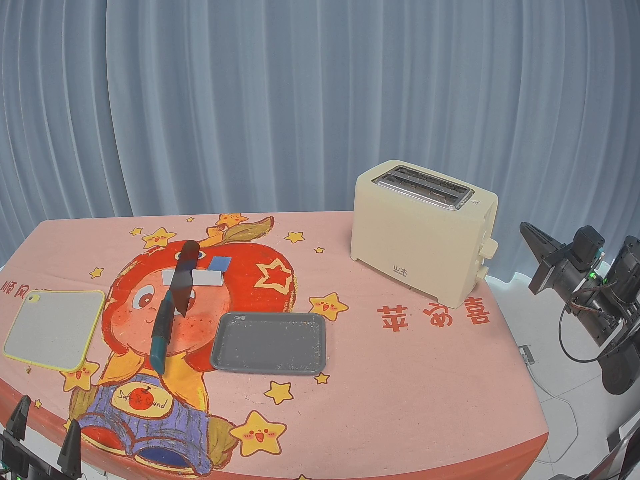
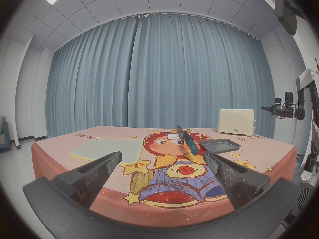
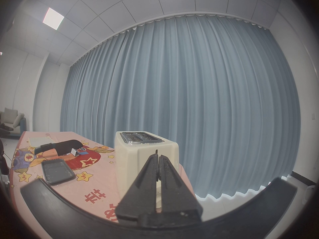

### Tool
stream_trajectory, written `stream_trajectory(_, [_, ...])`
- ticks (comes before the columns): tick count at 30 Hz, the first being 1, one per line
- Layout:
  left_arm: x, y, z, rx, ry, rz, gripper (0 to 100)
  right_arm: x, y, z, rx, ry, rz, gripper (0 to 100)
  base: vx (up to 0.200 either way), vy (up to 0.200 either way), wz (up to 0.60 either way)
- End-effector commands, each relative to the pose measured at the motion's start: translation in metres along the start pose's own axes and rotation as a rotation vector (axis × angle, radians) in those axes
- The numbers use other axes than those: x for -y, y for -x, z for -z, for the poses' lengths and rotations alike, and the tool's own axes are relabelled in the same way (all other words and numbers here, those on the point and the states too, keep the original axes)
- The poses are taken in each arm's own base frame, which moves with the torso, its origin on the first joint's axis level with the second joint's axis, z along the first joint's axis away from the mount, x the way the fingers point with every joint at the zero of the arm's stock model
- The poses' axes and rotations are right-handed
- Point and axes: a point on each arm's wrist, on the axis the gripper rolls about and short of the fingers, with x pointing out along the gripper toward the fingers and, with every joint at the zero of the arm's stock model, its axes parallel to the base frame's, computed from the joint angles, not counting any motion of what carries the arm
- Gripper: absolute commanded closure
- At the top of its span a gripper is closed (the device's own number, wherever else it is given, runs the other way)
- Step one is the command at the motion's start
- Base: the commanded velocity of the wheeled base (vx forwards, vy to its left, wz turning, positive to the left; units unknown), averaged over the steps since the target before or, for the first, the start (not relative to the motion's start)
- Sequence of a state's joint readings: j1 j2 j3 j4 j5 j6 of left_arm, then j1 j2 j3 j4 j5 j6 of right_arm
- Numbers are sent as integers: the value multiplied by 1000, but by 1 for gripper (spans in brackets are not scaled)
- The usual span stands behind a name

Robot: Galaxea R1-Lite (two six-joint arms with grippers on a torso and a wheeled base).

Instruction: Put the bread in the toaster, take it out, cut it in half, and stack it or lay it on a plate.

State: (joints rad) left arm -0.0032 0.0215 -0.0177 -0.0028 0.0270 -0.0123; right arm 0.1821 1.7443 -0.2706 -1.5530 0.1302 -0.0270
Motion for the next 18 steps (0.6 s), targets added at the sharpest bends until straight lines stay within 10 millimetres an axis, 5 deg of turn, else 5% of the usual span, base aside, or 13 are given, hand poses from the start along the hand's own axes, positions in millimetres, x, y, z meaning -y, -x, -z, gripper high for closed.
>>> stream_trajectory(1, [0,-1,5,-19,1,-1,0,1,1,-3,16,3,3,100,0,0,0])
stream_trajectory(18, [0,-1,5,-19,-1,-1,0,4,0,-2,12,5,10,100,0,0,0])
